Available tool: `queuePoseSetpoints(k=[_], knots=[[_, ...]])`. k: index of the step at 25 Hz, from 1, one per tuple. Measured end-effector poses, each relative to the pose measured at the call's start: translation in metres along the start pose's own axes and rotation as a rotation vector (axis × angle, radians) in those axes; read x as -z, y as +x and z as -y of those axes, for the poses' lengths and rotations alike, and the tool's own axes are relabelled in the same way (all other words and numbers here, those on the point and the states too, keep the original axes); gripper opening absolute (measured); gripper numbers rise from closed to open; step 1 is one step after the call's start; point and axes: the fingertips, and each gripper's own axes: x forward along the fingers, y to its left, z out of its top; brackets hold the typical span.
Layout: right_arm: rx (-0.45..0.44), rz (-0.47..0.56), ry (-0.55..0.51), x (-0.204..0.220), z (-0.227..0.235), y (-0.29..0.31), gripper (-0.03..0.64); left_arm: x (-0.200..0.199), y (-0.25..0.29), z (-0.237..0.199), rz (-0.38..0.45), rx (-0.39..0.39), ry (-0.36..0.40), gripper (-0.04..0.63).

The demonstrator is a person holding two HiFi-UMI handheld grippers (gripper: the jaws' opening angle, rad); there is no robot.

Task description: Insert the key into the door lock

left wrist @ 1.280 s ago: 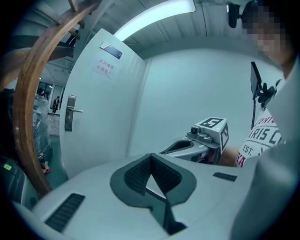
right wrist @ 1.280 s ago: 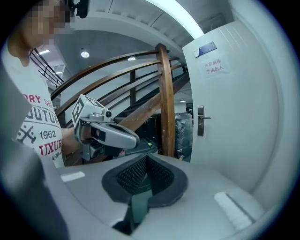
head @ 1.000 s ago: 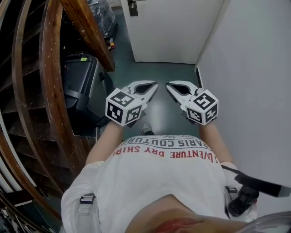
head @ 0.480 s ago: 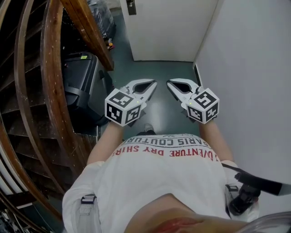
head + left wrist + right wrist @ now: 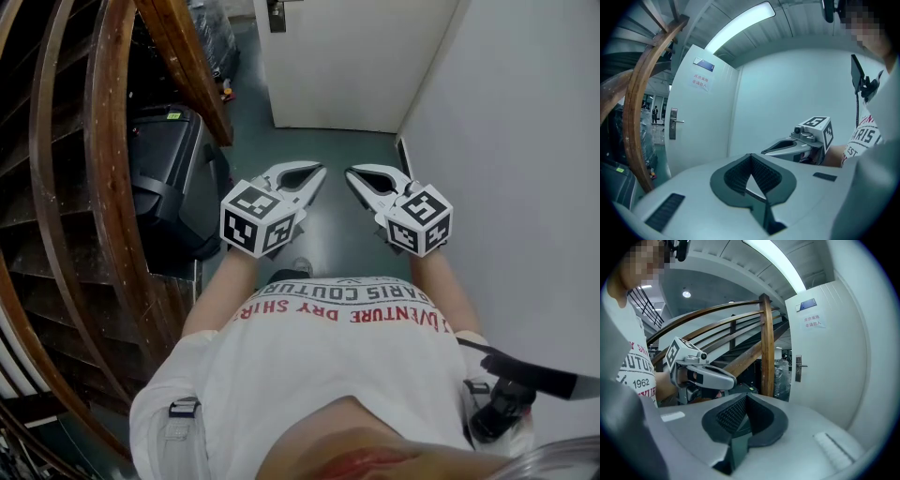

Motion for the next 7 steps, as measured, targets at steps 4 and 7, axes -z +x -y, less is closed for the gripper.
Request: queuePoseSetpoints(k=[4, 7], knots=[[-0.002, -0.001, -0.017, -0.007, -0.007, 0.003, 0.000, -0.003, -0.006, 0.000, 0.006, 0.001, 0.010, 0.002], [-0.003, 0.004, -0.026, -0.014, -0.011, 0.003, 0.000, -0.005, -0.011, 0.001, 0.003, 0.006, 0.016, 0.002]])
